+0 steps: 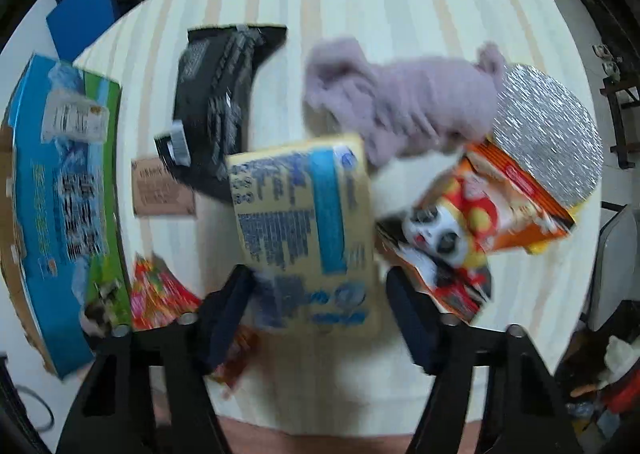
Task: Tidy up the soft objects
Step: 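Grasp the red snack bag with the left tool while the right grasps the yellow carton, then carry both items into the box and open both tools to release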
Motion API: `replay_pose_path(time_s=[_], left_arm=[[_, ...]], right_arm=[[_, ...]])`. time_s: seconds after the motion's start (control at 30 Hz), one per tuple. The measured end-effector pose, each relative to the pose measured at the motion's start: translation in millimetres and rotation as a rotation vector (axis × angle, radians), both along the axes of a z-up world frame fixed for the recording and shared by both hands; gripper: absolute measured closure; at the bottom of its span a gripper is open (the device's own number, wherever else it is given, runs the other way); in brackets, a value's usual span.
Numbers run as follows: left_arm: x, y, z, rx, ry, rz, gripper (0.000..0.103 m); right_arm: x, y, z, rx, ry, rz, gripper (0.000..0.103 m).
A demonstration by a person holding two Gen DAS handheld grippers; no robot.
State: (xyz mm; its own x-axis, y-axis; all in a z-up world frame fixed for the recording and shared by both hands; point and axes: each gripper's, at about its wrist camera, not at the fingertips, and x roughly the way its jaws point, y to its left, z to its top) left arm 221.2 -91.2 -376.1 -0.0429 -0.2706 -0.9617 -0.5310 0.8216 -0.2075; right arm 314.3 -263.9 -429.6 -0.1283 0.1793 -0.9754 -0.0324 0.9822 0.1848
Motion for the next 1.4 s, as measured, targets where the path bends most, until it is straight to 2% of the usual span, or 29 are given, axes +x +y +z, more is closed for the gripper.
replay_pose_path(time_s=[0.13,0.3,0.37,0.43,0.57,0.73,0.8,0.83,0.87,0.97,1.03,1.2,1.27,1.4], left_arm=[[2,-7,-12,0.014,0.016,0.028,0.011],[7,-10,-33,0.028,0.062,0.101,0.011],[11,-11,-40,0.052,0.075,0.130,0.011],[15,-10,-44,0.091,0.073,0.176,0.011],[16,-9,-48,0.156,0.075,0.180,0.011],[14,-10,-52,0.199,0.069,0.111,0.014],[9,-11,-57,0.204,0.061,0.081,0.031],[6,-13,-59,0.207,0.062,0.064,0.048],[3,-15,-59,0.208,0.063,0.041,0.053],[-10,-17,-59,0.210,0.057,-0.048,0.056],[-27,-19,-60,0.204,0.059,-0.126,0.056],[-72,-23,-63,0.184,0.074,-0.314,0.056],[-90,-20,-69,0.106,0.096,-0.347,0.054],[-99,-14,-70,0.087,0.069,-0.368,0.051]], right_arm=[[-23,-21,1,-0.057,0.037,0.051,0.037],[-42,-52,7,-0.005,0.061,0.034,0.036],[-44,-62,12,0.023,0.054,0.026,0.036],[-38,-72,18,0.036,0.045,0.011,0.031],[-29,-80,21,0.027,0.041,0.009,0.030],[-23,-83,7,0.037,0.067,0.004,0.030],[-24,-78,0,0.032,0.070,-0.001,0.030],[-26,-79,1,0.027,0.069,-0.001,0.030],[-27,-78,0,0.015,0.070,0.003,0.030],[-34,-71,0,-0.024,0.082,0.026,0.031],[-42,-66,-2,-0.047,0.094,0.049,0.035],[-73,-63,-4,-0.075,0.124,0.102,0.036],[-85,-62,-3,-0.076,0.137,0.116,0.036],[-98,-61,2,-0.079,0.119,0.112,0.036]])
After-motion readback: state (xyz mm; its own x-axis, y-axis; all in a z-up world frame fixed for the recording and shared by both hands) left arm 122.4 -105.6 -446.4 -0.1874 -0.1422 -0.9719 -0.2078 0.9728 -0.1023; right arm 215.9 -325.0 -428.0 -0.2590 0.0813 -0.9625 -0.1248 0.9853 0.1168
